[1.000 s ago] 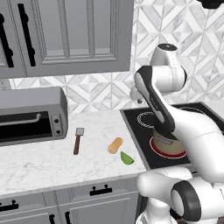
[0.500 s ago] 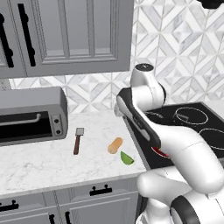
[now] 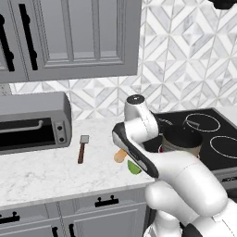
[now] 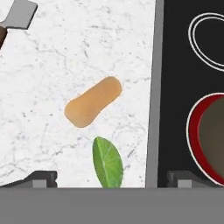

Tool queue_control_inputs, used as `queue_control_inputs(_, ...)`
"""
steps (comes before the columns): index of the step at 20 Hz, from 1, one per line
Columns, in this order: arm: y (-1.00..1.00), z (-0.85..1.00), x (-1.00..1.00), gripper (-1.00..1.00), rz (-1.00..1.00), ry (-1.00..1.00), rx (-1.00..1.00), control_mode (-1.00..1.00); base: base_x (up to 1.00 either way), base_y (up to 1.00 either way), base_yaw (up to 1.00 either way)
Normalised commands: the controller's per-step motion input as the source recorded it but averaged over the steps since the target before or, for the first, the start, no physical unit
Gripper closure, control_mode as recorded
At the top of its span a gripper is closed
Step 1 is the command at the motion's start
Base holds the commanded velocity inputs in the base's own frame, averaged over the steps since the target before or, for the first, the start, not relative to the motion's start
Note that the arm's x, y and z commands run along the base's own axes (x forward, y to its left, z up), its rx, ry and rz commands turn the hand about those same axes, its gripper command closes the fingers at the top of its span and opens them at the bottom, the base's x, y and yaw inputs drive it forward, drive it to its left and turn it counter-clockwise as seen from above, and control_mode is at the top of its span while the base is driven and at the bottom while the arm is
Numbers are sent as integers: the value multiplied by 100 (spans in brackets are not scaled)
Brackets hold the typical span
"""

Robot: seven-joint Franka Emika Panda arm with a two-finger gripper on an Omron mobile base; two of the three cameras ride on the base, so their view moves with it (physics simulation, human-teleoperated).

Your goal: Put the lemon wedge and squash in the pot. Retrieve the spatula and lightly stir the vegetables in the pot.

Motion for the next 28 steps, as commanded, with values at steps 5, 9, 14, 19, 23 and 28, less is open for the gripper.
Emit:
queue_control_inputs(5, 0, -77, 0, -100, 0, 4, -4, -100, 0, 0, 0)
queue_control_inputs(9, 0, -73, 0, -100, 0, 7, -2, -100, 0, 0, 0)
queue_control_inputs(14, 0, -55, 0, -100, 0, 8, 0, -100, 0, 0, 0)
queue_control_inputs(19, 0, -48, 0, -100, 0, 9, 0, -100, 0, 0, 0)
queue_control_inputs(23, -4, -43, 2, -100, 0, 10, 0, -100, 0, 0, 0)
queue_control_inputs(28, -34, -35, 7, -100, 0, 8, 0, -100, 0, 0, 0)
